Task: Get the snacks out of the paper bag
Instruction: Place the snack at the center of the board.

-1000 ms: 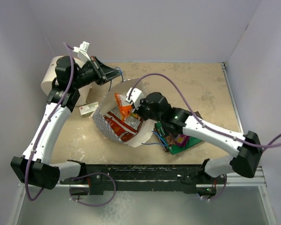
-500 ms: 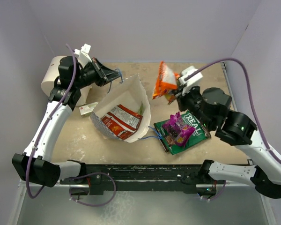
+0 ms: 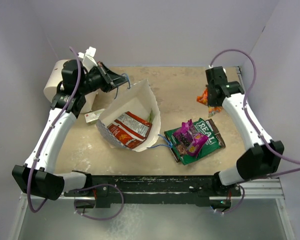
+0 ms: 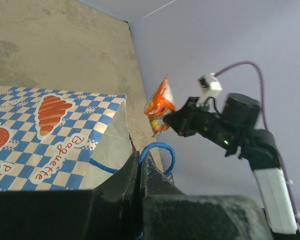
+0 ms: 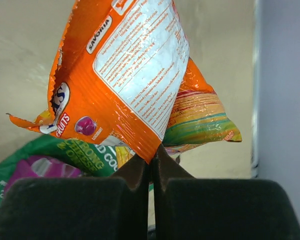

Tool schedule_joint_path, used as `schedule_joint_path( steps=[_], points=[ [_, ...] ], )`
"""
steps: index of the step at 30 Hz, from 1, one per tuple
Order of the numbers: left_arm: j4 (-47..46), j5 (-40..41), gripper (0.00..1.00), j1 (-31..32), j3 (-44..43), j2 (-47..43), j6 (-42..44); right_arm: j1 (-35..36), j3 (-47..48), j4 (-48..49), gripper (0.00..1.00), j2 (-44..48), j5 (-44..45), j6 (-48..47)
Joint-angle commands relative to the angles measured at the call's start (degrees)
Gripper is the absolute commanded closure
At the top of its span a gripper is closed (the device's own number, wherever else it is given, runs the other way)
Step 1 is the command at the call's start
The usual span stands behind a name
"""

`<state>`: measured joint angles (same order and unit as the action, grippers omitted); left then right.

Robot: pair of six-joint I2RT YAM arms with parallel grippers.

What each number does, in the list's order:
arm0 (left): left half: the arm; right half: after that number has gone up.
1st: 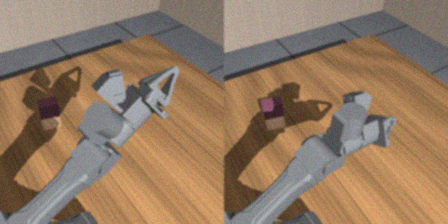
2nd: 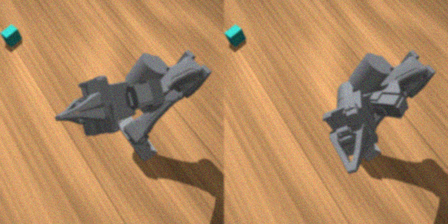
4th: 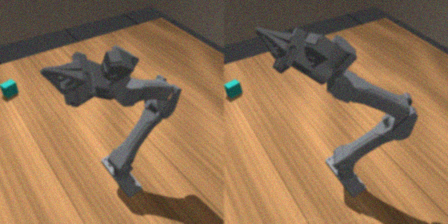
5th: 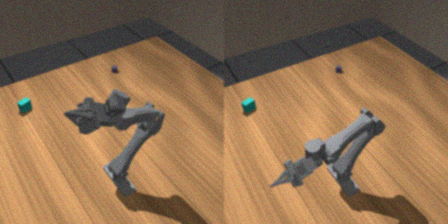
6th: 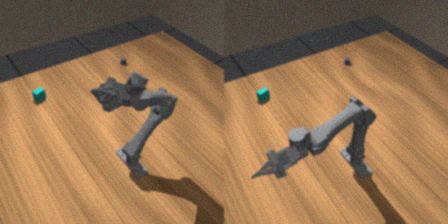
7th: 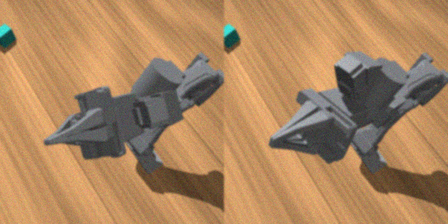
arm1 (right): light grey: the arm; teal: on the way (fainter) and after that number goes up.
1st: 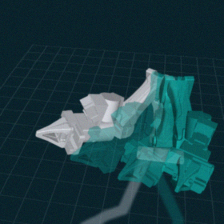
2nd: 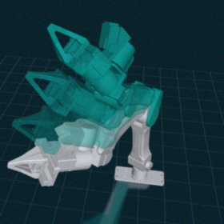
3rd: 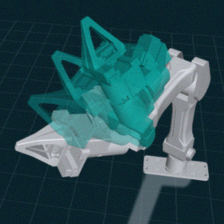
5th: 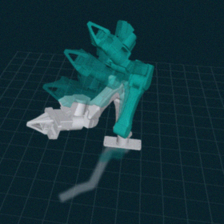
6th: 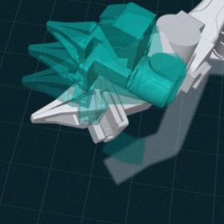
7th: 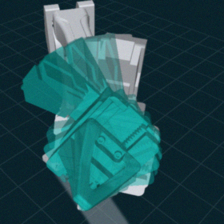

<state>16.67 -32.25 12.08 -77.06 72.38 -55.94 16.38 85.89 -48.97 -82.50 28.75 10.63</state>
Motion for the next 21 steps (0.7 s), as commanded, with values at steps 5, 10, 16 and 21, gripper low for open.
schedule_joint_path(
  steps=[5, 10, 16, 21],
  points=[
    [-0.77, -0.81, 1.0, 0.05, -3.31, -0.4, 2.12, -12.85, -11.62, -5.42, 1.0, -0.98, -15.88, 8.89],
    [-1.02, -1.29, 1.0, 0.05, -2.75, -0.48, 2.0, -12.87, -16.56, -5.04, 1.0, -1.66, -21.92, 9.32],
    [-1.09, -2.37, 1.0, -0.11, -2.75, -0.28, 2.16, -12.62, -18.46, -3.39, 1.0, -0.48, -24.54, 9.04],
    [-1.06, -3.16, 1.0, -0.38, -2.64, -0.48, 2.26, -11.96, -21.63, -3.55, 1.0, 2.0, -26.64, 10.84]
  ],
)
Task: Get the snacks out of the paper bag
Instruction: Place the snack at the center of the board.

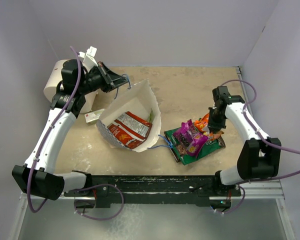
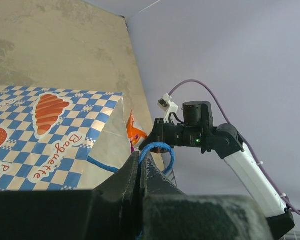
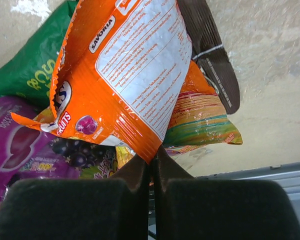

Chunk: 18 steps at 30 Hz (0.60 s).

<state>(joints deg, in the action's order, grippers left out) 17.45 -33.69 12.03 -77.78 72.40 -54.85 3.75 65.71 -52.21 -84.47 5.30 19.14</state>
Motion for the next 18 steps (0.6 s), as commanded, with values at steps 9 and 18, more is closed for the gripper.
schedule_joint_path(
  steps=[9, 18],
  points=[
    [-1.55, -2.21, 1.0, -0.56, -0.74, -1.7, 1.23, 2.92, -3.93, -0.73, 0.98, 5.91, -5.16, 5.06],
    [-1.5, -2.13, 1.0, -0.52, -0.17, -2.81, 0.72, 2.92, -9.47, 4.86, 0.8, 1.19, -6.28, 5.16]
  ],
)
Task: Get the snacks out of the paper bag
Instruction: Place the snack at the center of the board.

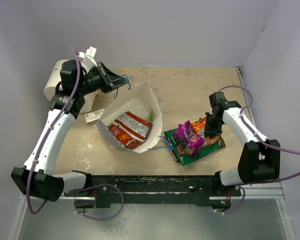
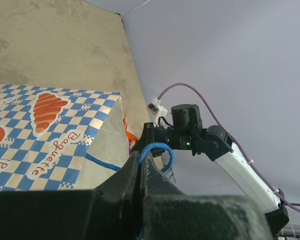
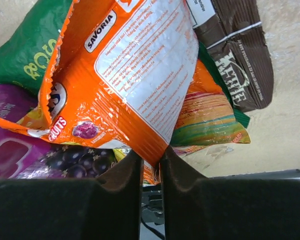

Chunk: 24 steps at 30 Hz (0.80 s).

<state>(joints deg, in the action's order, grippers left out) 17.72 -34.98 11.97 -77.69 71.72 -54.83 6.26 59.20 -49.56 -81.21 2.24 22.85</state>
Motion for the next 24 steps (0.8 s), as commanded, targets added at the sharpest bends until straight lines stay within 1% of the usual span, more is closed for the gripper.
schedule_joint_path(
  steps=[1, 3, 6, 8, 10, 13, 16, 19, 22, 24],
  points=[
    [-1.72, -0.67, 1.0, -0.45, -0.18, -2.28, 0.73, 0.39, -3.8, 2.83, 0.79, -2.63, -4.52, 1.32],
    [-1.76, -0.37, 1.0, -0.46, 0.16, -2.46, 0.47, 0.42, -5.31, 3.34, 0.77, -4.57, -7.8, 1.24],
    [-1.98, -0.4, 1.0, -0.47, 0.39, -2.5, 0.33, 0.39, -5.44, 4.08, 0.74, -5.55, -7.63, 1.08],
    [-2.06, -0.36, 1.0, -0.45, 0.11, -2.55, 0.31, 0.34, -4.61, 3.12, 0.72, -4.33, -7.16, 1.46],
    [-2.07, -0.31, 1.0, -0.46, 0.0, -2.55, 0.27, 0.33, -3.38, 2.02, 0.68, -2.38, -6.36, 2.47],
    [-2.49, -0.73, 1.0, -0.45, 0.26, -2.29, 0.34, 0.33, -2.0, -0.79, 0.58, -0.46, -6.64, 2.58],
    [-4.13, -2.2, 1.0, -0.45, 0.55, -2.03, 0.7, 0.33, 1.82, -3.46, 0.48, 1.71, -6.73, 2.53],
    [-6.53, -3.77, 1.0, -0.51, 0.63, -2.02, 1.88, 0.33, 6.13, -6.4, 0.43, 4.55, -3.22, 1.81],
    [-10.0, -6.34, 1.0, -0.37, 1.62, -2.68, 3.46, 0.29, 11.43, -8.23, 0.42, 6.65, -2.2, -0.06],
    [-11.96, -7.76, 1.0, -0.37, 2.51, -3.47, 4.24, 0.71, 15.37, -5.95, 0.42, 7.38, -0.63, -3.87]
  ],
)
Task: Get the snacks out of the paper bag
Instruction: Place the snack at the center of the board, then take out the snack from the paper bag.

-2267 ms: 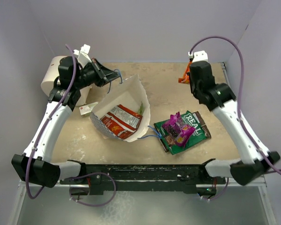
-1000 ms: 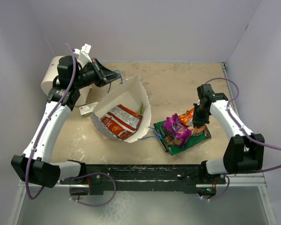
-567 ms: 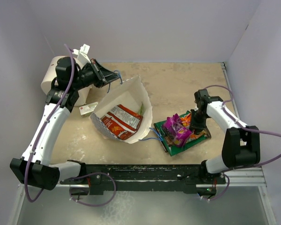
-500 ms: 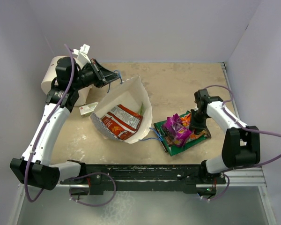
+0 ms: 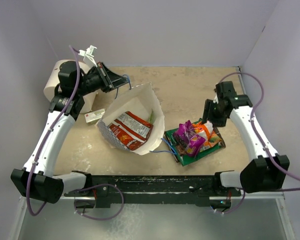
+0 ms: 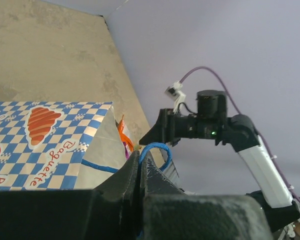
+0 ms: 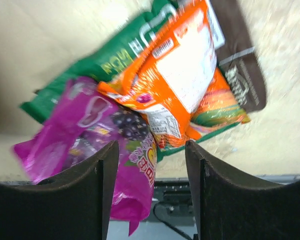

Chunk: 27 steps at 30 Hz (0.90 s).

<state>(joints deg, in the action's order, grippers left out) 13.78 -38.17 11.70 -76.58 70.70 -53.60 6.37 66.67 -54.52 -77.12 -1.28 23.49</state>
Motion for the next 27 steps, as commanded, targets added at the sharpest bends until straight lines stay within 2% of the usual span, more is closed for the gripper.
schedule_joint_path(
  steps=[1, 5, 7, 9, 15, 17, 22, 27],
  points=[
    [-8.71, -5.3, 1.0, -0.1, 1.92, -2.84, 3.44, 0.78, 9.97, -0.12, 0.42, 3.44, 2.28, -5.96],
    [-11.1, -8.23, 1.0, 0.06, 4.85, -4.97, 3.67, 4.2, 16.86, 7.45, 0.42, 4.28, -8.5, -13.73],
    [-11.26, -9.41, 1.0, 0.14, 6.24, -6.08, 3.81, 11.12, 18.33, 13.45, 0.41, 5.35, -12.36, -17.94],
    [-11.7, -10.46, 1.0, 0.31, 7.49, -7.18, 3.82, 21.43, 16.71, 19.54, 0.41, 6.91, -14.15, -21.91],
    [-11.38, -11.0, 1.0, 0.86, 8.85, -10.33, 3.22, 41.14, 5.62, 37.67, 0.37, 11.44, -19.03, -30.2],
    [-11.82, -10.6, 1.0, 0.84, 8.73, -10.84, 2.65, 46.3, 1.56, 43.69, 0.28, 12.4, -17.41, -32.58],
    [-15.25, -8.65, 1.0, 0.93, 7.51, -10.64, 0.15, 50.88, -1.9, 49.2, 0.28, 6.51, -13.66, -34.77],
    [-18.6, -8.1, 1.0, 1.03, 5.72, -9.01, -2.2, 53.04, -2.89, 56.06, 0.24, -1.91, 1.47, -31.97]
  ],
)
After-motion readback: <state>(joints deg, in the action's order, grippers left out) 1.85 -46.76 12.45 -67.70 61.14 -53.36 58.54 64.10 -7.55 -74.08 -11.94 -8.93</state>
